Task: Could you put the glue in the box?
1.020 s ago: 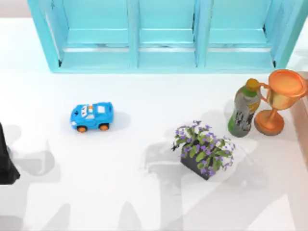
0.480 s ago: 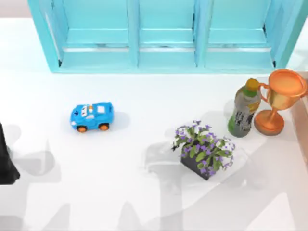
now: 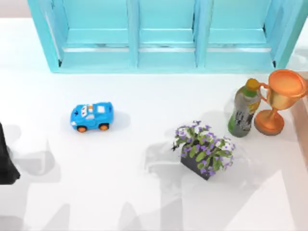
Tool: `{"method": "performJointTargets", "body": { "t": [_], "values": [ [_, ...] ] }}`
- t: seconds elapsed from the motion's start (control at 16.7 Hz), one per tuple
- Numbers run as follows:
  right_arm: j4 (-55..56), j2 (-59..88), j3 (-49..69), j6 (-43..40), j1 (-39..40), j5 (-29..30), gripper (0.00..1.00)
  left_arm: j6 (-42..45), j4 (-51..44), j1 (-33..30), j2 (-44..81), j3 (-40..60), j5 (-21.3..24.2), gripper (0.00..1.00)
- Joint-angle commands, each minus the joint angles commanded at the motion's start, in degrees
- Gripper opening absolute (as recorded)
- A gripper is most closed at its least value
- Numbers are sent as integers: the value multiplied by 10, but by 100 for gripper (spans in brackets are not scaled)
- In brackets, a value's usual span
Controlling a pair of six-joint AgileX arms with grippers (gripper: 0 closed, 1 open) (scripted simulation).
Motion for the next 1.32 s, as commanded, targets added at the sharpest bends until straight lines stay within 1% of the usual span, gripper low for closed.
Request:
{"method": "performJointTargets", "body": {
  "t": [0.3,0.66,1.02,1.32],
  "values": [
    [-16,45,60,-6,-11,-10,100,0,0,0,0,0,0,100],
    [27,175,148,-5,-8,-5,100,0,0,0,0,0,0,100],
    [35,193,157,-3,-3,0,100,0,0,0,0,0,0,100],
    [35,193,157,-3,-3,0,62,0,0,0,0,0,0,100]
  ]
}}
